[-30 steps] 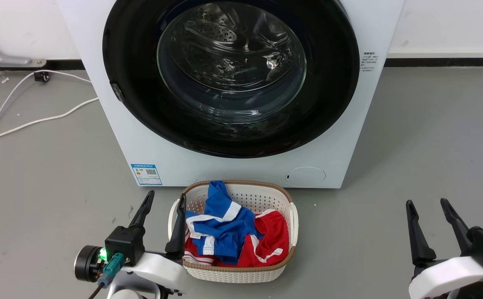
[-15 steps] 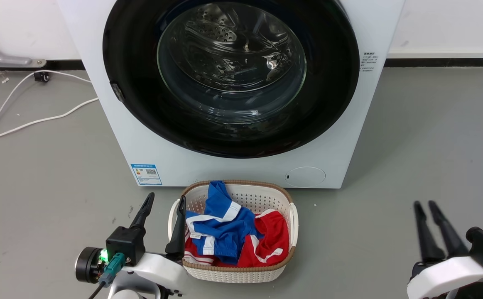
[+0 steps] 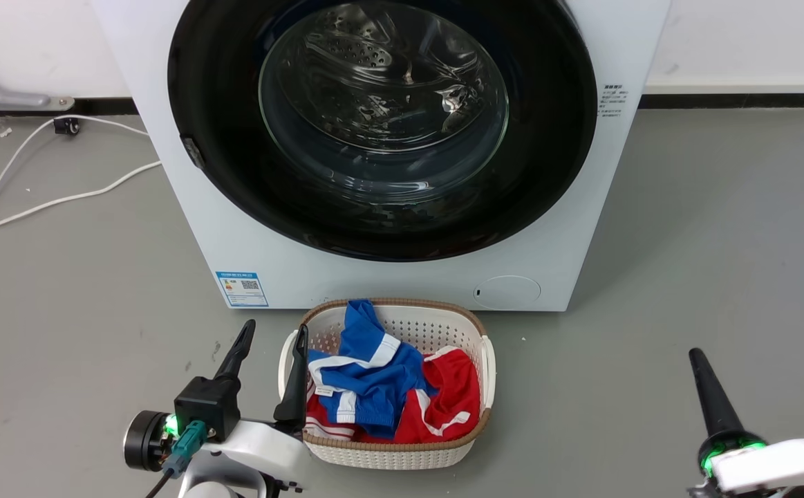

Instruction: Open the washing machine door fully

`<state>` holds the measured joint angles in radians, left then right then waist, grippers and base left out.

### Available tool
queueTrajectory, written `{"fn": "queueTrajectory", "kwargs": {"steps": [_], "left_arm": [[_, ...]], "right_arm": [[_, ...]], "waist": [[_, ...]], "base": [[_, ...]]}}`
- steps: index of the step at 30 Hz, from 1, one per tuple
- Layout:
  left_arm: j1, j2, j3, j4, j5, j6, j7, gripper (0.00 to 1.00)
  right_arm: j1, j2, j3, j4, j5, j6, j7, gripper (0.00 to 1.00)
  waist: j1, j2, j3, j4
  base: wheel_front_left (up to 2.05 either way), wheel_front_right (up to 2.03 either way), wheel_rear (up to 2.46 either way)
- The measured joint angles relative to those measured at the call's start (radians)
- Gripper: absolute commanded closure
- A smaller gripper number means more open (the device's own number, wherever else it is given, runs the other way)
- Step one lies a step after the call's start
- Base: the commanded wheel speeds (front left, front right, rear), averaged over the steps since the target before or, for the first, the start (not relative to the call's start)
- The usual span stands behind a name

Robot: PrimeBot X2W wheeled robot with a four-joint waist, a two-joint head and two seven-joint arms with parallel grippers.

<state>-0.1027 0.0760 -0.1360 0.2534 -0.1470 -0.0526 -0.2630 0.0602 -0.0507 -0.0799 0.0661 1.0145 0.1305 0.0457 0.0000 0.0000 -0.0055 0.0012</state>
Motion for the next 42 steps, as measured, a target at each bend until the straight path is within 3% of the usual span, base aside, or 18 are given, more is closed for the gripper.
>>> {"fn": "queueTrajectory", "kwargs": {"steps": [3,9,14,22,27,34,42], "left_arm": [[-0.001,0.0,0.0,-0.004,0.0,0.0,0.0,0.0],[-0.023,-0.002,0.004,-0.022,0.0,0.007,0.0,0.0],[-0.047,-0.006,0.004,-0.04,0.001,0.009,0.0,0.0],[-0.114,-0.011,-0.006,-0.074,0.003,0.01,0.0,0.0],[-0.153,-0.015,-0.015,-0.092,0.003,0.011,0.0,0.0],[-0.198,-0.019,-0.03,-0.108,0.002,0.009,0.0,0.0],[-0.247,-0.022,-0.051,-0.123,0.002,0.009,0.0,0.0]], "right_arm": [[-0.024,0.0,-0.005,0.028,0.232,0.0,-0.005,1.0],[-0.126,0.0,-0.057,0.088,0.531,0.0,-0.028,1.0],[-0.254,-0.022,-0.124,0.159,0.687,0.0,0.006,1.0],[-0.493,-0.172,-0.134,0.31,0.864,0.0,0.065,1.0],[-0.668,-0.296,-0.049,0.446,0.929,0.0,0.115,1.0],[-0.937,-0.425,0.145,0.628,0.984,0.0,0.202,1.0],[-1.249,-0.475,0.384,0.821,0.968,0.0,0.291,1.0]], "waist": [[0.0,0.0,0.01,-0.001],[0.0,0.0,0.049,-0.003],[0.0,0.0,0.098,-0.002],[0.0001,0.0,0.202,0.009],[0.0001,0.0,0.263,0.022],[0.0001,0.0,0.338,0.044],[0.0002,0.0,0.418,0.071]], "base": [[0.0,0.0,0.0],[0.0,0.0,0.0],[0.0,0.0,0.0],[0.0,0.0,0.0],[0.0,0.0,0.0],[0.0,0.0,0.0],[0.0,0.0,0.0]]}}
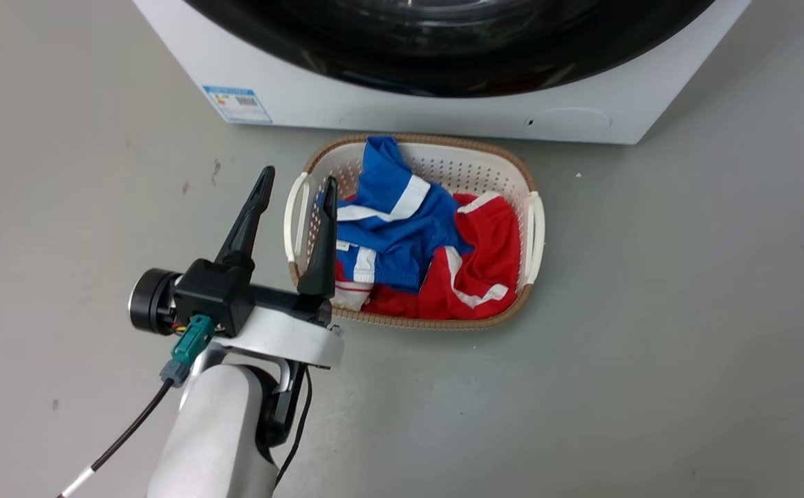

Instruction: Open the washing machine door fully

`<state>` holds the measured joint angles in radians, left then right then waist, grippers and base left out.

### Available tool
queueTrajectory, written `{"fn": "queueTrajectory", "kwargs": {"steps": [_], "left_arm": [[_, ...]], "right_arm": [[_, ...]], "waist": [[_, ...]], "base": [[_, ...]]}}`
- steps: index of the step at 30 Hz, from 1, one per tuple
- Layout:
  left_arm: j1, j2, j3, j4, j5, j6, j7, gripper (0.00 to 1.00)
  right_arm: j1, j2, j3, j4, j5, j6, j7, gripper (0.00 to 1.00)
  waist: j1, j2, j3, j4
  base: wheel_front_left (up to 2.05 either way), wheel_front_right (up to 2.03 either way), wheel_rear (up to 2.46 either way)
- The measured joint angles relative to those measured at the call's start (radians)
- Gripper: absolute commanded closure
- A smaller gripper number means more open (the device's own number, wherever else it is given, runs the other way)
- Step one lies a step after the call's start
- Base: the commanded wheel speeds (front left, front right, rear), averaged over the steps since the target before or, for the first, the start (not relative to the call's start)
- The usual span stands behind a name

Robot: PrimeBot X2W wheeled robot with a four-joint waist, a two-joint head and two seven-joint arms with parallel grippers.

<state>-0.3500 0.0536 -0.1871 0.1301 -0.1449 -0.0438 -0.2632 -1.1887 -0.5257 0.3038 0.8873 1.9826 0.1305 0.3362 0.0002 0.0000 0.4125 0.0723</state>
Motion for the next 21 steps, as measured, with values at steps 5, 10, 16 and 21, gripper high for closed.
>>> {"fn": "queueTrajectory", "kwargs": {"steps": [5,10,16,21], "left_arm": [[-0.023,-0.001,-0.015,-0.009,0.001,0.001,0.0,0.0],[-0.034,-0.002,-0.025,-0.016,0.001,0.004,0.0,0.0],[-0.047,-0.002,-0.032,-0.025,0.0,0.009,0.0,0.0],[-0.06,-0.003,-0.038,-0.03,-0.001,0.015,0.0,0.0]], "right_arm": [[-0.163,0.017,0.105,0.114,-0.026,0.0,0.035,1.0],[-0.272,0.045,0.174,0.2,-0.048,0.0,0.07,1.0],[-0.348,0.06,0.219,0.275,-0.069,0.002,0.095,1.0],[-0.392,0.076,0.245,0.309,-0.084,-0.001,0.113,1.0]], "waist": [[0.0,0.0,0.04,0.015],[0.0,0.0,0.07,0.03],[-0.0002,0.0,0.103,0.042],[-0.0001,0.0,0.127,0.046]], "base": [[0.0,0.0,0.0],[0.0,0.0,0.0],[0.0,0.0,0.0],[0.0,0.0,0.0]]}}
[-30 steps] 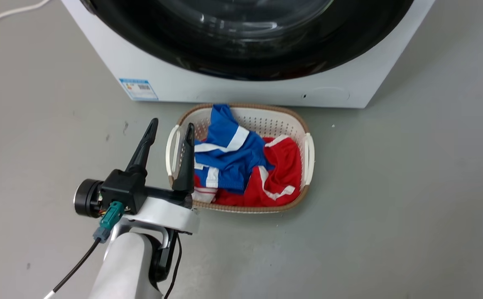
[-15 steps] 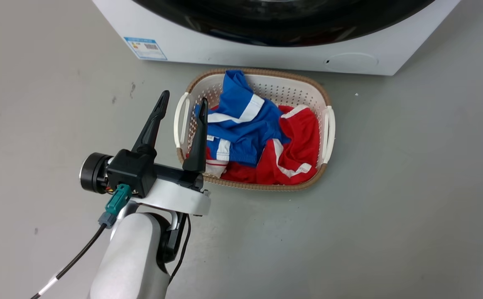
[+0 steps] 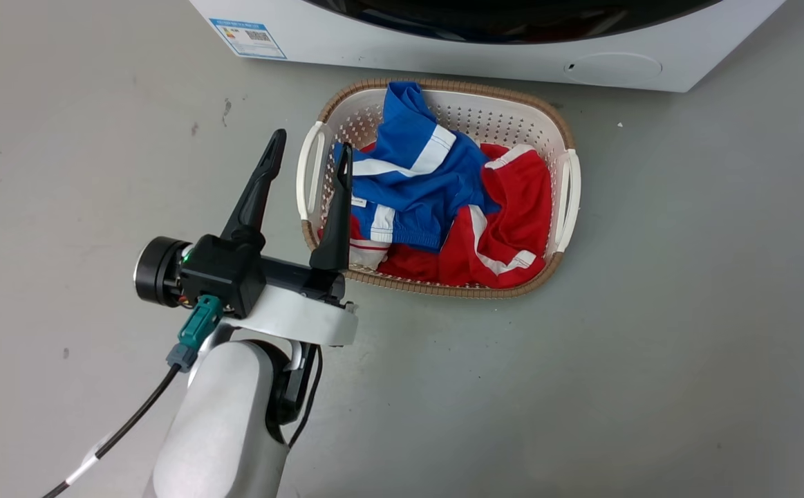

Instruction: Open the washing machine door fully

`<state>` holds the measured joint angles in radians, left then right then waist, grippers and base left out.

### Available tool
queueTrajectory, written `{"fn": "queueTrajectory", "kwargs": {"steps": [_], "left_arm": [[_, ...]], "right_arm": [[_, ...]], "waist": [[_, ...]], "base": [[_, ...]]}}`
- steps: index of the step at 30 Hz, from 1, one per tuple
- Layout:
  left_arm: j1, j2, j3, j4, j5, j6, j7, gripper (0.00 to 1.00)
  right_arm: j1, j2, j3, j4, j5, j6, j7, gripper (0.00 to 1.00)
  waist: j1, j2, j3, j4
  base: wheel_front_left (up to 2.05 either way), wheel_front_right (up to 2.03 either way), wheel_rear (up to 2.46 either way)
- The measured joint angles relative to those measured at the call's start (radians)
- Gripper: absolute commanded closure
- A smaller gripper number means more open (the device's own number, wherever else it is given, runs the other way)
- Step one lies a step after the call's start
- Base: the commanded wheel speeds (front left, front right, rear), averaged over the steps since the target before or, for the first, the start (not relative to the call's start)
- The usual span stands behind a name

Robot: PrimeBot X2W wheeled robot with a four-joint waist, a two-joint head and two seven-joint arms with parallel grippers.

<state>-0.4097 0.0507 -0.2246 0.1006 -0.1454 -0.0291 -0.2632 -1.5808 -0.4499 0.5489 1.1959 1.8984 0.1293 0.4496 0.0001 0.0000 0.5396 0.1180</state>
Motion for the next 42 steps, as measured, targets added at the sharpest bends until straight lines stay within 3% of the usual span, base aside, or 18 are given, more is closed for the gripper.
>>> {"fn": "queueTrajectory", "kwargs": {"steps": [17,31,42], "left_arm": [[-0.014,0.0,-0.007,0.012,-0.001,0.006,0.0,0.0],[0.022,0.0,-0.01,0.05,-0.016,-0.006,0.0,0.0],[0.116,0.0,-0.005,0.094,-0.017,-0.015,0.0,0.0]], "right_arm": [[0.043,-0.02,0.035,-0.056,-0.006,0.0,0.169,1.0],[0.286,-0.024,0.087,-0.217,0.008,0.0,0.264,1.0],[0.546,-0.023,0.131,-0.397,0.053,0.0,0.253,1.0]], "waist": [[0.0,0.0,-0.008,-0.024],[-0.0001,0.0,-0.132,-0.041],[-0.0002,0.0,-0.271,-0.05]], "base": [[0.0,0.0,0.0],[0.0,0.0,0.0],[0.0,0.0,0.0]]}}
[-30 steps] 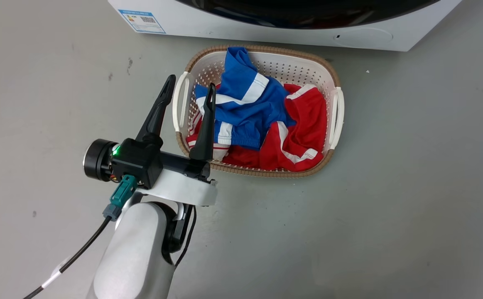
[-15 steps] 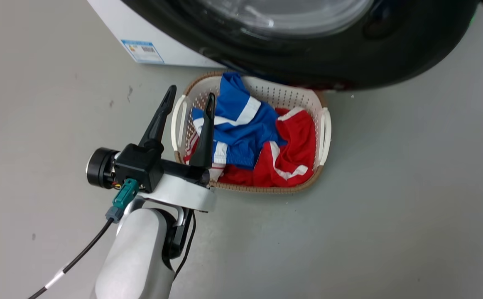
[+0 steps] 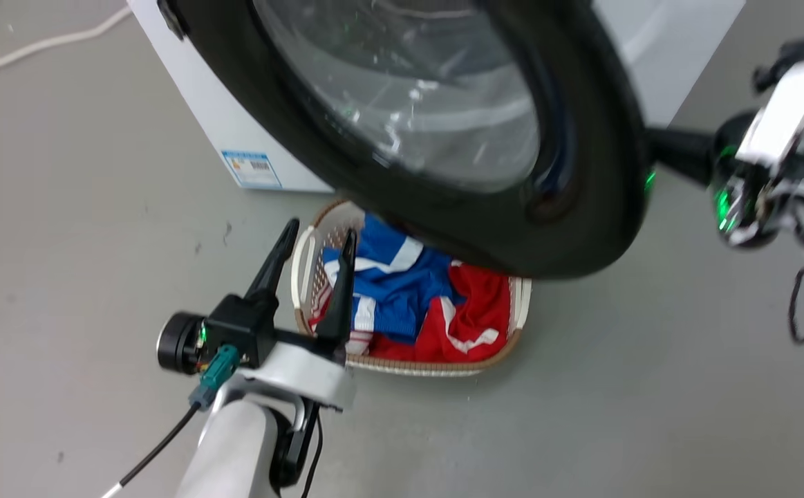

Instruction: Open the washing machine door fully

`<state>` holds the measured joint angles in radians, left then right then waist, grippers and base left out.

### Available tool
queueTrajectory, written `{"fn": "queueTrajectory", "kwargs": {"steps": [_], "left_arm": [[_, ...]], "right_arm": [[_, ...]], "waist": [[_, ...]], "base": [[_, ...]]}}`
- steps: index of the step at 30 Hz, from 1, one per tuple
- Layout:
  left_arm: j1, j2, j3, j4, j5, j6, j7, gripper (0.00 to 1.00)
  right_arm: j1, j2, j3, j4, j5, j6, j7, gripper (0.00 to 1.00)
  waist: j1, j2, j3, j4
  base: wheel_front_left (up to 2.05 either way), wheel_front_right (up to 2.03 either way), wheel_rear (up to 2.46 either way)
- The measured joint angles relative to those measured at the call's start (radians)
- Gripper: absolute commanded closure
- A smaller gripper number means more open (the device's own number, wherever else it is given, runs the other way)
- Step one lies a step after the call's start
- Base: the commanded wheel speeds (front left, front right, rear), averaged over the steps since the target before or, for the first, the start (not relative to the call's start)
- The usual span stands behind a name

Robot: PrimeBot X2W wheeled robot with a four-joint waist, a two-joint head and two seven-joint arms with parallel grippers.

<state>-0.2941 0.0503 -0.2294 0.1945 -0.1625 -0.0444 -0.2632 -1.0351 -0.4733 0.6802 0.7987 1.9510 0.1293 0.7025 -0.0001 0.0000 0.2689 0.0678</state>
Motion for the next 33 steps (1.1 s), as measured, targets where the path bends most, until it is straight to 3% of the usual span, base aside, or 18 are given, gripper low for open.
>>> {"fn": "queueTrajectory", "kwargs": {"steps": [13,33], "left_arm": [[0.131,0.001,0.014,0.037,0.003,-0.021,0.0,0.0],[0.197,0.008,0.006,0.067,0.009,-0.035,0.0,0.0]], "right_arm": [[0.274,-0.002,0.086,-0.237,0.089,0.0,-0.102,1.0],[0.41,0.018,0.234,-0.471,0.16,0.0,-0.298,1.0]], "waist": [[-0.0001,0.0,-0.168,0.016],[-0.0001,0.0,-0.253,0.043]], "base": [[0.0,0.0,0.0],[0.0,0.0,0.0]]}}
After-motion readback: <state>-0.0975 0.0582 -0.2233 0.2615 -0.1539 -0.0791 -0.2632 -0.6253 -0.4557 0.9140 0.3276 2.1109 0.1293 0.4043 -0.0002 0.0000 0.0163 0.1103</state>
